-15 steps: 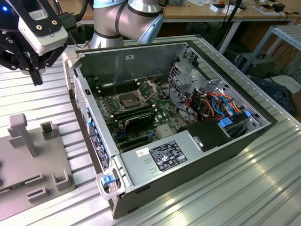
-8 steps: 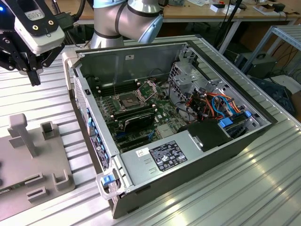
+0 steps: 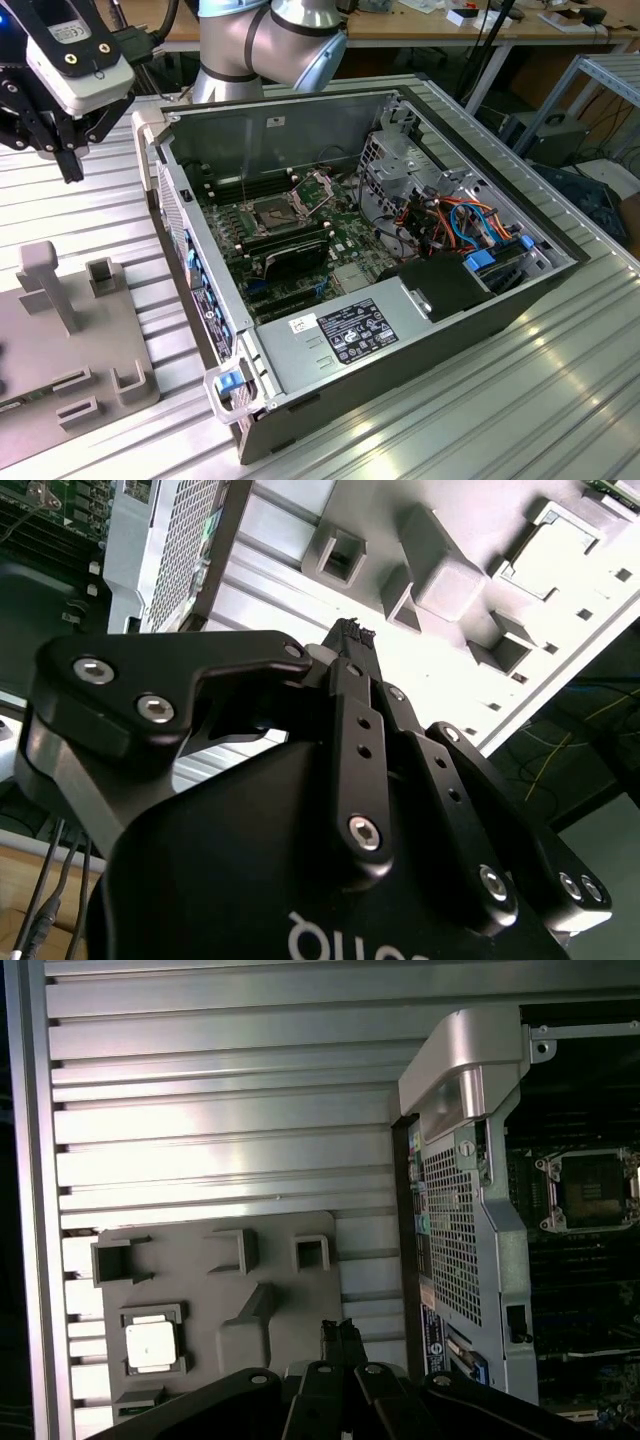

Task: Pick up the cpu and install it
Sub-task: 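Reach for the cpu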

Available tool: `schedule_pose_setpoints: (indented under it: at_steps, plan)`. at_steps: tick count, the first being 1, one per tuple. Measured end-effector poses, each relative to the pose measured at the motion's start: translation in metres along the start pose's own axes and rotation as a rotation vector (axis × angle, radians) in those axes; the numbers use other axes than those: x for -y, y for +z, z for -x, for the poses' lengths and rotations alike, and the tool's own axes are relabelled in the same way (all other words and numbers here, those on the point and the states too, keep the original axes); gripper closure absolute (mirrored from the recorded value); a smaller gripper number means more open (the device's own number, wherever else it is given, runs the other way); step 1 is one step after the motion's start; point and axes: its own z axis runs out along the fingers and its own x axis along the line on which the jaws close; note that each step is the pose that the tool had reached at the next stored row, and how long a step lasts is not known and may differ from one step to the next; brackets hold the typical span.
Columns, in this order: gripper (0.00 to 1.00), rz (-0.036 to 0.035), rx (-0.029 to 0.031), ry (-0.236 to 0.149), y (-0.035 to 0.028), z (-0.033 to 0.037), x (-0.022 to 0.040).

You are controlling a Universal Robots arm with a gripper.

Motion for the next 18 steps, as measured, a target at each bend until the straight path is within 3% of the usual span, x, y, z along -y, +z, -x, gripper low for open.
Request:
schedule_pose_setpoints:
  at_steps: [10,18]
  plan:
    - [0.89,0.0,0.0,0.0,-0.0002,-0.0099,0.0007]
    - [0.89,0.0,0.0,0.0,-0.0002,-0.01,0.0008]
